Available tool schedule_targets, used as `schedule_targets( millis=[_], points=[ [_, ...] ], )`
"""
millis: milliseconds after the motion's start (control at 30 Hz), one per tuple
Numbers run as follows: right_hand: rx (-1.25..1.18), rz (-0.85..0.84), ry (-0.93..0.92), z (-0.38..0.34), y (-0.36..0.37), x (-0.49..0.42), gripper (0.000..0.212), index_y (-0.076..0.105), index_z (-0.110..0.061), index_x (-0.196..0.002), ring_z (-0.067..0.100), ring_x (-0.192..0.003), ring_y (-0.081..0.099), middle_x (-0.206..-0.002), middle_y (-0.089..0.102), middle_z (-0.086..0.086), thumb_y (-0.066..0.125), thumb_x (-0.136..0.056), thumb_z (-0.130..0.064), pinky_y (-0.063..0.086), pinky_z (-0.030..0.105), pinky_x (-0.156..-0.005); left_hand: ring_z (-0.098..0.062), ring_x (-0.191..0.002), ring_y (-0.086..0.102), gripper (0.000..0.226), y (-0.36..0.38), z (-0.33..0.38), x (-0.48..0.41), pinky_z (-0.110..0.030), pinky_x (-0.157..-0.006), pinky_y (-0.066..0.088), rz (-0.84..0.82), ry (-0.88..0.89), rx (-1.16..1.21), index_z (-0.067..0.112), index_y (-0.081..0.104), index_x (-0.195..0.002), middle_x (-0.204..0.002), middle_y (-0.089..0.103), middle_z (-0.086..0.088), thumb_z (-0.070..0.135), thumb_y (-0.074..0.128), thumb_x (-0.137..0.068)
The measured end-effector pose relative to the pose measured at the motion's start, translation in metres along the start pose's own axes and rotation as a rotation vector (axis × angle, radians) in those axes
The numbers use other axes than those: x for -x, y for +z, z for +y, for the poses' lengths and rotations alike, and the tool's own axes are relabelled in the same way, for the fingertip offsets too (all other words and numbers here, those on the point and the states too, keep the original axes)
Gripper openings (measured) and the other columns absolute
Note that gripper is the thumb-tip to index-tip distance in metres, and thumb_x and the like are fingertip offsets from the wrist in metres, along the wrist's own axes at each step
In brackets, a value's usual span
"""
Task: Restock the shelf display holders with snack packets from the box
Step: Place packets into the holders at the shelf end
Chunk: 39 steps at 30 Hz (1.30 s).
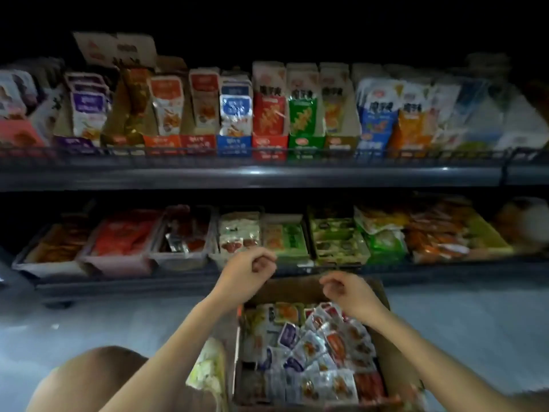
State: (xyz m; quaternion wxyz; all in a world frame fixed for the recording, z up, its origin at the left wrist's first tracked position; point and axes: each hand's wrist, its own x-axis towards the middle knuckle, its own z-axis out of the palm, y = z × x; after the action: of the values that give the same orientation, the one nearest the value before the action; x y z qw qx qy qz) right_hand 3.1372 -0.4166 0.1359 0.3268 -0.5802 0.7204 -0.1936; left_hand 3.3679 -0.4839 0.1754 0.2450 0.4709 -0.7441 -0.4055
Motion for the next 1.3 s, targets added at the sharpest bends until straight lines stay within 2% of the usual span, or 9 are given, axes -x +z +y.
schedule_targets(
  millis=[167,333,433,633,767,933,1033,1133,1300],
  points=[
    [0.050,-0.059,0.164,0.098,0.047,0.014,0.018,0.070,-0.016,-0.102,0.016,-0.107,0.062,-0.112,0.068,-0.002,0.056,-0.090,-0.014,0.042,0.020,-0.081,0.005,-0.077,0.054,0.011,0.073,-0.061,0.016,-0.001,-0.063,0.039,-0.091,-0.187,-0.079,0.025,0.062,-0.102,-0.086,0.059,0.018,0.020,0.058,-0.093],
    [0.002,-0.112,0.324,0.153,0.101,0.010,0.019,0.067,-0.004,-0.094,0.028,-0.090,0.064,-0.095,0.070,0.013,0.052,-0.092,-0.015,0.047,0.034,-0.075,-0.014,-0.085,0.060,0.021,0.114,-0.112,0.025,-0.018,-0.066,0.042,0.013,-0.270,-0.195,0.020,0.064,-0.111,-0.099,0.066,0.004,0.015,0.057,-0.091],
    [0.054,-0.139,0.330,0.164,0.130,-0.002,0.026,0.061,-0.011,-0.114,0.023,-0.101,0.062,-0.109,0.066,0.008,0.057,-0.093,-0.025,0.046,0.028,-0.078,-0.028,-0.102,0.058,0.024,0.128,-0.138,0.028,-0.033,-0.082,0.046,0.049,-0.210,-0.363,0.012,0.065,-0.114,-0.110,0.065,-0.007,0.014,0.057,-0.091],
    [0.161,-0.119,0.239,0.170,0.175,-0.044,0.048,0.041,-0.020,-0.140,0.021,-0.127,0.048,-0.138,0.051,0.001,0.055,-0.095,-0.029,0.038,0.028,-0.101,-0.030,-0.085,0.062,0.037,0.141,-0.184,0.039,-0.037,-0.077,0.049,0.019,-0.131,-0.555,0.010,0.067,-0.101,-0.093,0.068,-0.008,0.032,0.041,-0.088],
    [0.288,-0.133,0.235,0.187,0.202,-0.070,0.053,0.041,-0.019,-0.138,0.026,-0.122,0.050,-0.131,0.055,0.006,0.061,-0.090,-0.027,0.040,0.036,-0.101,-0.028,-0.082,0.062,0.026,0.146,-0.186,0.040,-0.036,-0.076,0.048,0.053,-0.129,-0.535,0.010,0.068,-0.100,-0.090,0.068,-0.007,0.023,0.052,-0.084],
    [0.368,-0.057,0.152,0.203,0.211,-0.064,0.023,0.066,-0.021,-0.110,0.018,-0.098,0.062,-0.106,0.068,0.001,0.057,-0.089,-0.028,0.046,0.032,-0.088,-0.027,-0.086,0.061,0.028,0.147,-0.189,0.039,-0.036,-0.080,0.046,0.093,-0.114,-0.472,0.010,0.067,-0.105,-0.093,0.068,-0.006,0.023,0.055,-0.083],
    [0.182,0.017,0.210,0.203,0.196,-0.050,0.020,0.072,-0.015,-0.090,0.015,-0.078,0.062,-0.085,0.070,0.002,0.056,-0.093,-0.027,0.043,0.026,-0.067,-0.028,-0.086,0.061,0.023,0.150,-0.189,0.037,-0.035,-0.078,0.044,0.112,-0.120,-0.471,0.009,0.068,-0.102,-0.093,0.068,-0.006,0.010,0.066,-0.079],
    [-0.307,0.144,0.358,0.184,0.165,-0.034,0.017,0.069,-0.020,-0.081,0.011,-0.072,0.065,-0.076,0.068,-0.006,0.059,-0.092,-0.028,0.046,0.022,-0.062,-0.029,-0.089,0.061,0.020,0.157,-0.179,0.035,-0.036,-0.078,0.046,0.142,-0.152,-0.430,0.009,0.069,-0.100,-0.095,0.068,-0.007,0.008,0.063,-0.081],
    [-1.026,0.342,0.605,0.133,0.128,-0.016,0.007,0.070,-0.019,-0.085,0.005,-0.075,0.069,-0.084,0.072,-0.002,0.067,-0.086,-0.012,0.054,0.020,-0.065,-0.015,-0.096,0.060,0.031,0.170,-0.134,0.030,-0.013,-0.070,0.041,0.081,-0.626,0.065,0.013,0.063,-0.111,-0.100,0.064,0.004,0.036,0.061,-0.089]
  ],
)
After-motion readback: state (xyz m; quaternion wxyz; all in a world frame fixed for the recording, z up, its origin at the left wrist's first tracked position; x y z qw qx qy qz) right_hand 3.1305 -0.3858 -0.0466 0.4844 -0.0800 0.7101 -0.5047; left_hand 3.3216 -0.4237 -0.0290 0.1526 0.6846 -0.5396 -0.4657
